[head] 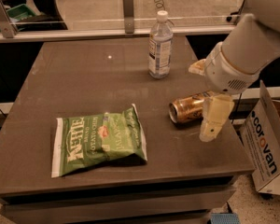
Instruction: Pick orange can
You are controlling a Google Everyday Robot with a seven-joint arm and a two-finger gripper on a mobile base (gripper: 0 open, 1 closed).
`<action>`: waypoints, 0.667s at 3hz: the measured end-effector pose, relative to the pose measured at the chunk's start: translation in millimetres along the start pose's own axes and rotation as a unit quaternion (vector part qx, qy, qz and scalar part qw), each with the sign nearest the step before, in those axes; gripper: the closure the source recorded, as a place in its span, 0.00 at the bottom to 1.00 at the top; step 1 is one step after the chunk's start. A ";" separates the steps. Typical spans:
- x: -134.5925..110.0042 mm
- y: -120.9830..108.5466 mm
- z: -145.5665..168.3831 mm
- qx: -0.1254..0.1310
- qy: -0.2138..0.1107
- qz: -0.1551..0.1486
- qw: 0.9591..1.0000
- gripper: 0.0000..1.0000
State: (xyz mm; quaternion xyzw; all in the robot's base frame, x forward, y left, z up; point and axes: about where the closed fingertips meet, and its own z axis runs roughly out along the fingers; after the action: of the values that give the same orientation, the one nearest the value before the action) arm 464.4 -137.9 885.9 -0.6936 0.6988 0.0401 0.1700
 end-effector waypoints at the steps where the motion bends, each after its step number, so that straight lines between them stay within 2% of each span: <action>1: 11.8 -11.6 29.2 -0.012 0.002 -0.016 1.000 0.00; 2: 27.1 -20.1 46.1 -0.017 0.001 -0.023 1.000 0.16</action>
Offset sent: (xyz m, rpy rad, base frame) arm 0.0450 -0.0286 -0.0729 -0.0056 0.0314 0.0700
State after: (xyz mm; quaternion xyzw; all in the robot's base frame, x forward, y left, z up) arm 493.0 -151.1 838.3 -0.7122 0.6822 0.0480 0.1585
